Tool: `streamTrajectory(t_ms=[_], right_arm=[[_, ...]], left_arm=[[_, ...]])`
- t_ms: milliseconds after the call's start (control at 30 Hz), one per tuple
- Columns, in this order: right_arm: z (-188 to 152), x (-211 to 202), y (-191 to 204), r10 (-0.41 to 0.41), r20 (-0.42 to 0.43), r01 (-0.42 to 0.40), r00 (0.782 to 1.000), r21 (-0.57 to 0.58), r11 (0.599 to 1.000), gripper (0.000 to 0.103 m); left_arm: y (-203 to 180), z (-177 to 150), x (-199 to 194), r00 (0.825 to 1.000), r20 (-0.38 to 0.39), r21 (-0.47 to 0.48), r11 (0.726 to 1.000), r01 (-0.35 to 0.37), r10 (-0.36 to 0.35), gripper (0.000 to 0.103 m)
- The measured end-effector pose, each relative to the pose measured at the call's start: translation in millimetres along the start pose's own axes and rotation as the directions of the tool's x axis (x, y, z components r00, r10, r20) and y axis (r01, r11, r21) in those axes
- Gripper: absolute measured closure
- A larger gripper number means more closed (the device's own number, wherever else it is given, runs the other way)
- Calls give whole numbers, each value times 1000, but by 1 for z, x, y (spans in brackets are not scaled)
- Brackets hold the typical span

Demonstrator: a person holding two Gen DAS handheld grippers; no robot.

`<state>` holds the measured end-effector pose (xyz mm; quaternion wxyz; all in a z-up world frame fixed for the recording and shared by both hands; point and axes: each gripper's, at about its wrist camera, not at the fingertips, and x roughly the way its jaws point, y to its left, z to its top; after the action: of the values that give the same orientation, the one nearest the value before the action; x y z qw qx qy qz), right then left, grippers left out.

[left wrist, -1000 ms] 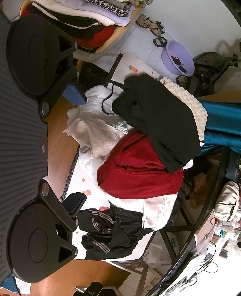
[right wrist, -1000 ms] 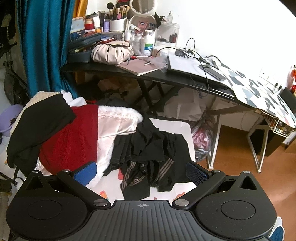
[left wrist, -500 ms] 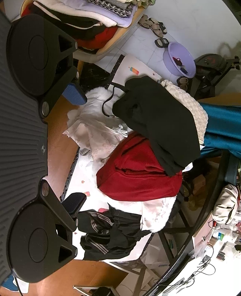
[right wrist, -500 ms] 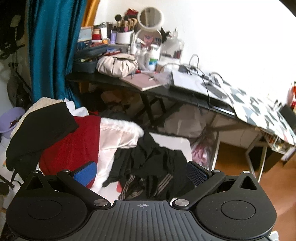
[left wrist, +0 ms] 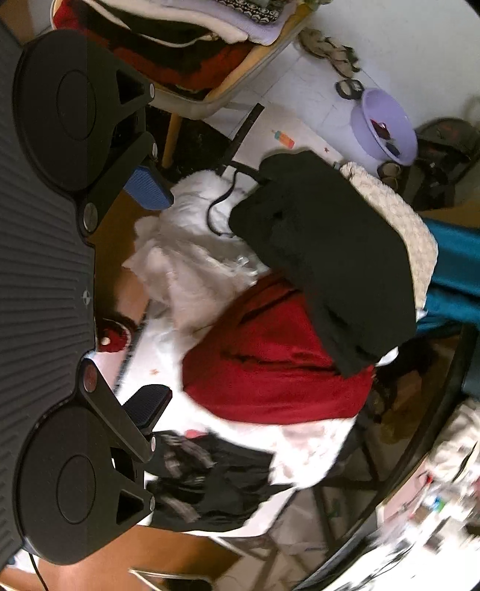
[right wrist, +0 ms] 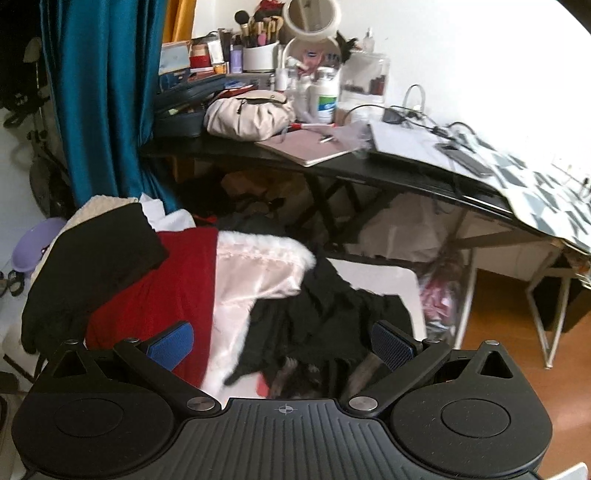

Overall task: Fold clothes
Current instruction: 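Reach both tools down into the red sweatshirt on the pile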

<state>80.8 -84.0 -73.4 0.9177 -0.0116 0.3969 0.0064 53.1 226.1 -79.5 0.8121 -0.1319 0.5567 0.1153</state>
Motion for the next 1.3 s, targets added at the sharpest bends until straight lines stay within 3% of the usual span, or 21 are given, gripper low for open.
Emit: streamTrajectory(t_ms=[167,300,467,567,667,767,833,933,1100,1200,1300], right_arm=[[31,57,8,79,3,-78,997,-66,995,2],[50,106,14,109,-48,-113,993,-96,989,8],[59,155,33,112,-117,-132,987,-187,973,8],[64,178,45,102,-161,-128,982,-161,979,8],[61,198,57,77,-194,-100,978,-110,989,8],[45,211,66,55,-220,-73,974,-74,995,8],[33,218,72,45,-237,-59,970,-52,997,19],[15,229,81,34,-260,-43,965,-29,999,22],[-10,245,102,94,-284,-101,954,-9,995,23],[-16,251,121,127,-302,-128,945,16,992,23],[-18,249,135,177,-301,-167,937,60,984,21]], left_arm=[[27,43,18,999,50,-35,999,1,1,0],[55,66,31,995,88,-79,996,-28,35,0],[91,70,55,994,45,-172,981,-89,98,0],[106,69,71,993,-6,-206,972,-115,116,0],[111,69,85,995,-23,-217,972,-95,92,0],[99,76,100,998,-45,-182,982,-48,40,0],[85,86,107,999,-48,-132,991,-6,0,0],[66,101,112,998,-46,-49,998,43,-45,0],[46,119,120,993,-60,116,987,112,-105,0],[41,120,127,994,-79,198,976,94,-80,0],[51,123,133,996,-79,174,983,65,-52,0]])
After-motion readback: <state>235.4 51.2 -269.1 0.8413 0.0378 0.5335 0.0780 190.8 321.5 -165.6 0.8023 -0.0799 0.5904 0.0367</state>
